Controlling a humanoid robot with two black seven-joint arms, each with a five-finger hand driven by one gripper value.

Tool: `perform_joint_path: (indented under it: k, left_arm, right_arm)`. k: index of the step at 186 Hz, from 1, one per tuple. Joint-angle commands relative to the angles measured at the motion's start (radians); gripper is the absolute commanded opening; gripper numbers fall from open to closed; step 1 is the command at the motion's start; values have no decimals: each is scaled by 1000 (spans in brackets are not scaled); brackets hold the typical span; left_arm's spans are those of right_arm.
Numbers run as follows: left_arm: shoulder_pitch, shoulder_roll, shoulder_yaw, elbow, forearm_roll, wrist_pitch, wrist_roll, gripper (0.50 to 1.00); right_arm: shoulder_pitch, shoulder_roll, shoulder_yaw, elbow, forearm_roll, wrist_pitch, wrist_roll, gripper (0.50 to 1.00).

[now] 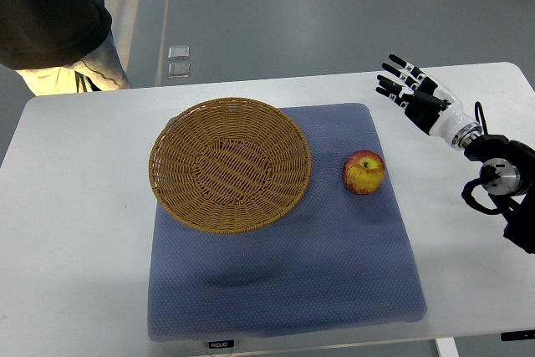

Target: Place red apple in basket with right hand

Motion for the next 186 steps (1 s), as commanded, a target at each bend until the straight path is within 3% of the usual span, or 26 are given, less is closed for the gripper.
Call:
perform_joint_path:
  k: [1, 55, 81, 108, 139, 186]
  left_arm:
    - [0, 0, 0, 1, 0, 0, 0, 1000]
    - [0, 0, 0, -1, 0, 0, -2, 1000]
    - [0, 0, 0, 1, 0, 0, -2, 1000]
    - [0, 0, 0, 1, 0, 0, -2, 1000]
    - [0, 0, 0, 1, 0, 0, 0, 1000]
    - [0, 0, 0, 1, 0, 0, -2, 1000]
  right_arm:
    - [2, -1, 0, 1, -1, 1, -1, 928]
    - [3, -4, -2, 3, -4, 19, -1, 928]
    - [8, -45, -46, 5, -94, 91, 4, 928]
    - [14, -94, -75, 8, -228, 99, 65, 928]
    - [20, -117, -75, 18, -275, 99, 76, 928]
    - [29, -198, -78, 138, -372, 99, 76, 928]
